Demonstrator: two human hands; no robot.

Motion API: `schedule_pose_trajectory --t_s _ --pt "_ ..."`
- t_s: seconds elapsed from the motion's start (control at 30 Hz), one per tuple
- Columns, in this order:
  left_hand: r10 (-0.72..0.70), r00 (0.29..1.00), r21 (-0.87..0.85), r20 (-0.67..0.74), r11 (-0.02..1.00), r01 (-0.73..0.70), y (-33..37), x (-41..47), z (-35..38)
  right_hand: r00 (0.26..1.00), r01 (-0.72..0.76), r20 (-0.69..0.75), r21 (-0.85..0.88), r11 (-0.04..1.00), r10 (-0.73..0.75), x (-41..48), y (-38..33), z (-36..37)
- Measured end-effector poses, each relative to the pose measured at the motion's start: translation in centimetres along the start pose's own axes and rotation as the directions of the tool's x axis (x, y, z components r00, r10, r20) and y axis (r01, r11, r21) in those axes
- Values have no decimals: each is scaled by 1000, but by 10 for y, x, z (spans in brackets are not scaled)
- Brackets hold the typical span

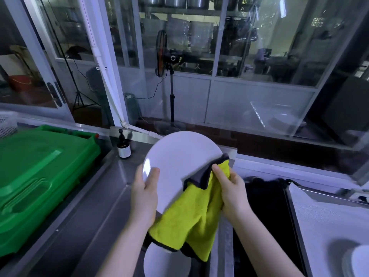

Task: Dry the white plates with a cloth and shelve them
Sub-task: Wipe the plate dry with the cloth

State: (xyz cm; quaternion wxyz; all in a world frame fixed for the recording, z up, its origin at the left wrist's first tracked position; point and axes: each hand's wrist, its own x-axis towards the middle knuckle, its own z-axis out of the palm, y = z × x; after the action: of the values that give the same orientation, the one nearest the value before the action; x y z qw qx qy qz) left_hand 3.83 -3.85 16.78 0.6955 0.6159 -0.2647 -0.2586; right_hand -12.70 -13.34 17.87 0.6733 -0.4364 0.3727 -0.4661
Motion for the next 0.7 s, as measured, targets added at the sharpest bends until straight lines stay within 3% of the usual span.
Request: schedule_pose_trajectory --t_s 0.07,0.13,0.2,0.27,0.33,0.4,0.5,0.57,0.63,0.7 --pt "56 993 75 105 995 -64 8 11 -10 991 116 88 -170 979 -102 9 -21 -2" --pt "127 956 181 265 967 -178 23 21 -17 929 325 304 -405 855 -210 19 -50 0" --pt "140 894 324 426 899 -295 39 26 -15 841 481 519 -590 649 -152 28 -70 11" --pt "153 854 379 497 847 -373 47 27 -11 782 540 621 -634 554 -51 29 -78 21" --pt "201 849 359 489 840 -406 48 26 -9 770 533 636 -590 606 -57 29 -78 20" --pt "239 875 285 420 881 -377 44 23 -12 813 460 571 -508 728 -116 26 -70 9" --pt "200 963 89 180 972 -218 35 17 -13 941 229 306 -253 940 -147 12 -34 -8" --pt "120 990 6 75 993 -121 31 12 -8 983 134 139 -115 984 -118 0 -8 -11" --pt "80 991 31 105 996 -83 30 10 -5 991 106 98 -99 990 -96 -6 -2 -11" --pt "73 977 104 202 990 -96 35 17 -9 983 135 145 -154 979 -113 -1 -13 -13"
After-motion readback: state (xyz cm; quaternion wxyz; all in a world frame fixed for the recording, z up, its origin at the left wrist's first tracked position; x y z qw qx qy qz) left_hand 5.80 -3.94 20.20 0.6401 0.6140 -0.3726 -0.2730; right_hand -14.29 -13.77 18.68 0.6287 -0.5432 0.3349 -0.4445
